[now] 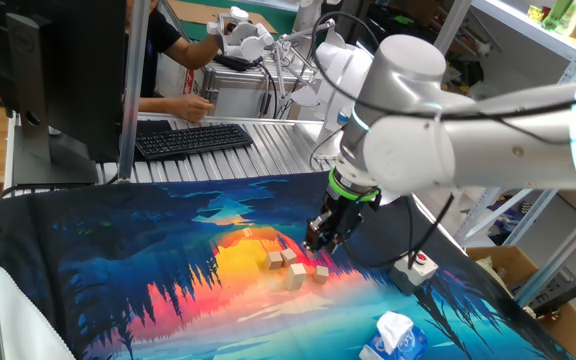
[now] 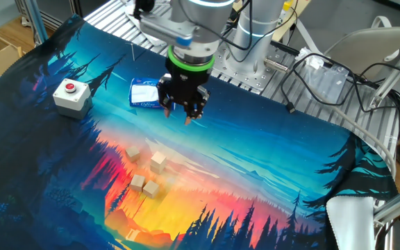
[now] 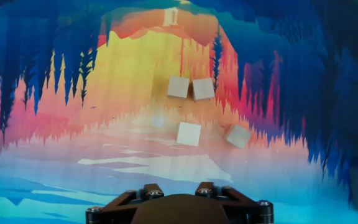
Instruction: Stack the blocks in a vertical line of five
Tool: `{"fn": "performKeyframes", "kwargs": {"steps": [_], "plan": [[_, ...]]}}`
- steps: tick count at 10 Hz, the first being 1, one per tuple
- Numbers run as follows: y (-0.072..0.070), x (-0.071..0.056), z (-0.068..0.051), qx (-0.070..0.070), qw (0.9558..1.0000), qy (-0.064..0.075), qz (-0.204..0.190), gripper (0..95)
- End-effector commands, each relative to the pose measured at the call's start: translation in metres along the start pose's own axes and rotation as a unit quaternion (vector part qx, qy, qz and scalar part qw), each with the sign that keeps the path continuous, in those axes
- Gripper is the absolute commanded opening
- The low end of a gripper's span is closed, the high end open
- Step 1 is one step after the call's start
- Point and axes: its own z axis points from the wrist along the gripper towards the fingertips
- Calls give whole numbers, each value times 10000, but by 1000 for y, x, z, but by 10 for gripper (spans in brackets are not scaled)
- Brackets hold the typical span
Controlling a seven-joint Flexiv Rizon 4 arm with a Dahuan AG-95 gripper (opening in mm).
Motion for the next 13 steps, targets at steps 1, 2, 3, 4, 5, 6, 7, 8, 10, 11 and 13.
{"fn": "performKeyframes", "kwargs": {"steps": [1,2,3,4,5,6,7,8,10,11,13], "plan": [[0,-1,0,44,9999,-40,-143,0],[0,-1,1,45,9999,-40,-143,0],[0,-1,1,46,9999,-40,-144,0],[0,-1,1,48,9999,-39,-144,0],[0,-1,1,48,9999,-38,-144,0],[0,-1,1,47,9999,-33,-144,0],[0,-1,1,40,9999,-22,-143,0],[-1,-1,2,37,9999,-15,-143,0],[-5,-1,5,15,9999,-16,-142,0],[-8,-1,8,17,9999,-15,-142,0],[-14,-2,13,9,9999,-17,-141,0]]}}
